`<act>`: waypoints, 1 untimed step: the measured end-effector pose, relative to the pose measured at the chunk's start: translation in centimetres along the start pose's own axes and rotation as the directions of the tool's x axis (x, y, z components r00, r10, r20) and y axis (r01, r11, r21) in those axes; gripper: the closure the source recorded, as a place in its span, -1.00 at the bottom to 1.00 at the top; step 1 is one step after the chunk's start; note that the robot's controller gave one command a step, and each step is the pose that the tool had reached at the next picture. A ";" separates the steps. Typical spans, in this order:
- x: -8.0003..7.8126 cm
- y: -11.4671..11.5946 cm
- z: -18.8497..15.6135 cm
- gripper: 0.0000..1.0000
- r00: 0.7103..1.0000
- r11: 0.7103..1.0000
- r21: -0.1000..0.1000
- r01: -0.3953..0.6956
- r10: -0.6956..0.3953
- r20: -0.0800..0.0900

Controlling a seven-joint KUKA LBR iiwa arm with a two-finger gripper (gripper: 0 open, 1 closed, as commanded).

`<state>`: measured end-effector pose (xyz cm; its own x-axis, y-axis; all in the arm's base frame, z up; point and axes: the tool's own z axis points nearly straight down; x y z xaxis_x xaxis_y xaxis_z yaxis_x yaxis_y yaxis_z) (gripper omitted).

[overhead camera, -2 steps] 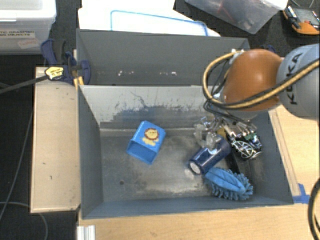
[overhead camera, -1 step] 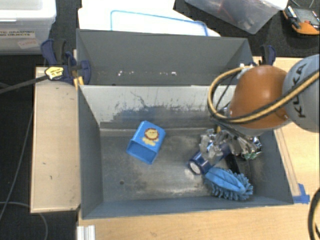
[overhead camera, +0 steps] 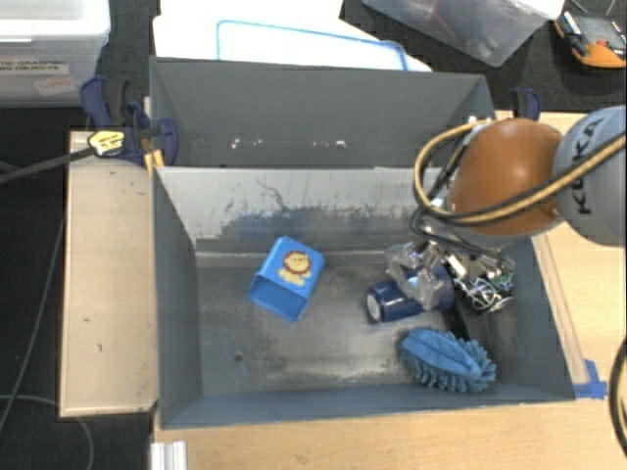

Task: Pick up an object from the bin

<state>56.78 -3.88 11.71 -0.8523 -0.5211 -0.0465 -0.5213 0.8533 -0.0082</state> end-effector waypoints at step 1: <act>6.6 0.7 0.2 1.00 0.969 0.970 0.015 -0.242 0.240 0.061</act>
Offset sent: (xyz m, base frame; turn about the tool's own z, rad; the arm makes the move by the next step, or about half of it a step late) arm -0.0062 -0.0108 -0.0471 0.1423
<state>50.81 -6.66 11.19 -0.9483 -0.2985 -0.1081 -0.2991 0.9542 -0.0114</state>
